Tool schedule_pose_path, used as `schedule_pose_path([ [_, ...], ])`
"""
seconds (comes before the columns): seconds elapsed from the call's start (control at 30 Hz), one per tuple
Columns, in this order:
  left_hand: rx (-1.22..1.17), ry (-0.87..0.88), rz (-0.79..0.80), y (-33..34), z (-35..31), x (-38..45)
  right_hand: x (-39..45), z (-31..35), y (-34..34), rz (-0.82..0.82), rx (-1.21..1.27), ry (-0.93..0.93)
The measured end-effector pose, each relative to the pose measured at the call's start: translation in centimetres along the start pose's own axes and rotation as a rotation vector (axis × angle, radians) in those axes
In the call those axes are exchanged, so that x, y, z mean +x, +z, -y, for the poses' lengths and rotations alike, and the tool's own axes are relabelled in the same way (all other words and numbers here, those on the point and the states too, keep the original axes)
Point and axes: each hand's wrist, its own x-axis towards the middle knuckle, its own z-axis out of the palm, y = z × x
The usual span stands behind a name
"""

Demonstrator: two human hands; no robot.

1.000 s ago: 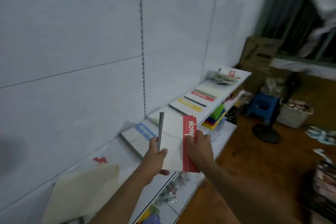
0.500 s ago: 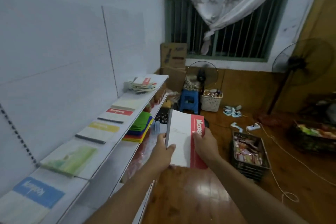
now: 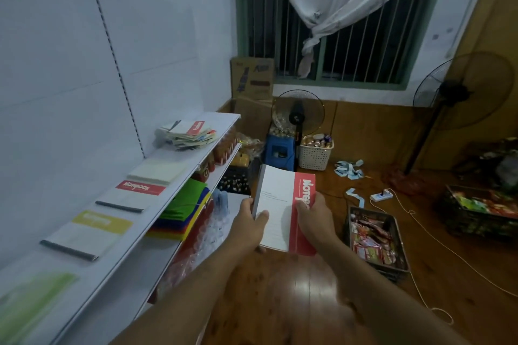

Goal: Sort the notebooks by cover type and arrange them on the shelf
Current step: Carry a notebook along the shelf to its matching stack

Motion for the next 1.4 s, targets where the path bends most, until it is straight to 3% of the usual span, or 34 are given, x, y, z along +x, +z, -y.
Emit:
schedule_pose_path([
  [0.47,-0.066,0.034,-0.095,-6.3,-1.7,23.1,20.9,7.5,10.8,0.018,-0.014,-0.002],
  [0.7,-0.117,-0.053,-0.191,-9.7,-0.1,29.9,28.3,9.3,17.6,0.118,-0.086,-0.103],
  [0.97,-0.078,-0.185,-0.536,-17.3,3.7,35.8,34.5,13.6,29.8,0.521,-0.091,-0.246],
  [1.2,-0.19,-0.334,-0.894,-23.1,6.9,34.2,33.4,16.8,39.8,0.891,-0.084,-0.395],
  [1.4,-0.291,-0.58,-0.952,-25.2,11.8,29.9,28.8,15.9,46.1,1.106,-0.259,-0.533],
])
